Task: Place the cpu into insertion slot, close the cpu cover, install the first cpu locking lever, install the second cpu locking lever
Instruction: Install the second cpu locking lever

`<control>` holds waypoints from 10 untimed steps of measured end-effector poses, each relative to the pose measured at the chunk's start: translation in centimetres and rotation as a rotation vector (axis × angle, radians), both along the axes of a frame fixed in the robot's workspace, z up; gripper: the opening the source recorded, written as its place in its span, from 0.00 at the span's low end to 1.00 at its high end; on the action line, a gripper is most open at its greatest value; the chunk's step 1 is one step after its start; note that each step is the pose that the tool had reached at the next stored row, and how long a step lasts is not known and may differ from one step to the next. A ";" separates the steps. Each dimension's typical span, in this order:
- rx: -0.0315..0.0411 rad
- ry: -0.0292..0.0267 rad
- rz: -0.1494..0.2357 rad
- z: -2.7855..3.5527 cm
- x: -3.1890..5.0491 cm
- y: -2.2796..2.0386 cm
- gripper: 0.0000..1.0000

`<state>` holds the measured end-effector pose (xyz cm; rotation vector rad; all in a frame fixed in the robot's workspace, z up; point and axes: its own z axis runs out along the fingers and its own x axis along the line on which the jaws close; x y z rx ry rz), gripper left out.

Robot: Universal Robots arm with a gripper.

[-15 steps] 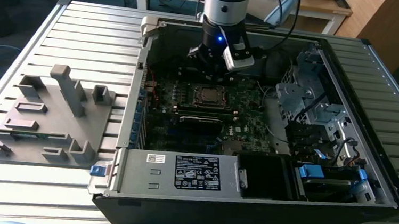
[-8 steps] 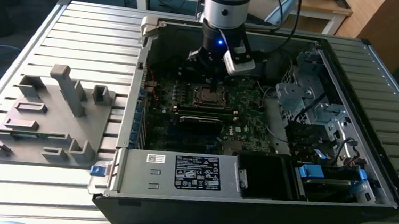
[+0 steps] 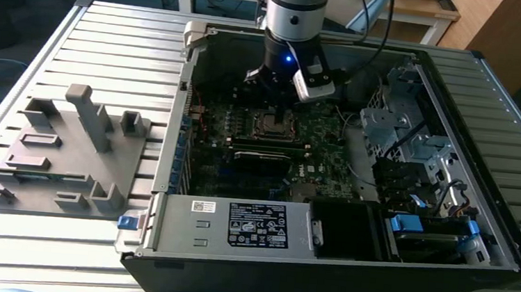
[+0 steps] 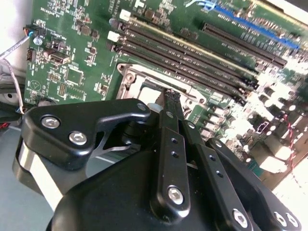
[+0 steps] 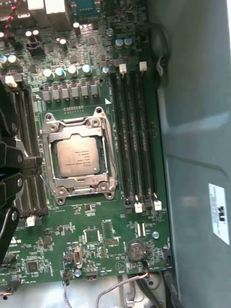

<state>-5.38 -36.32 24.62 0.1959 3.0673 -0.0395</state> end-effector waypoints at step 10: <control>-0.0002 0.0000 0.004 -0.05 -0.26 -0.71 0.10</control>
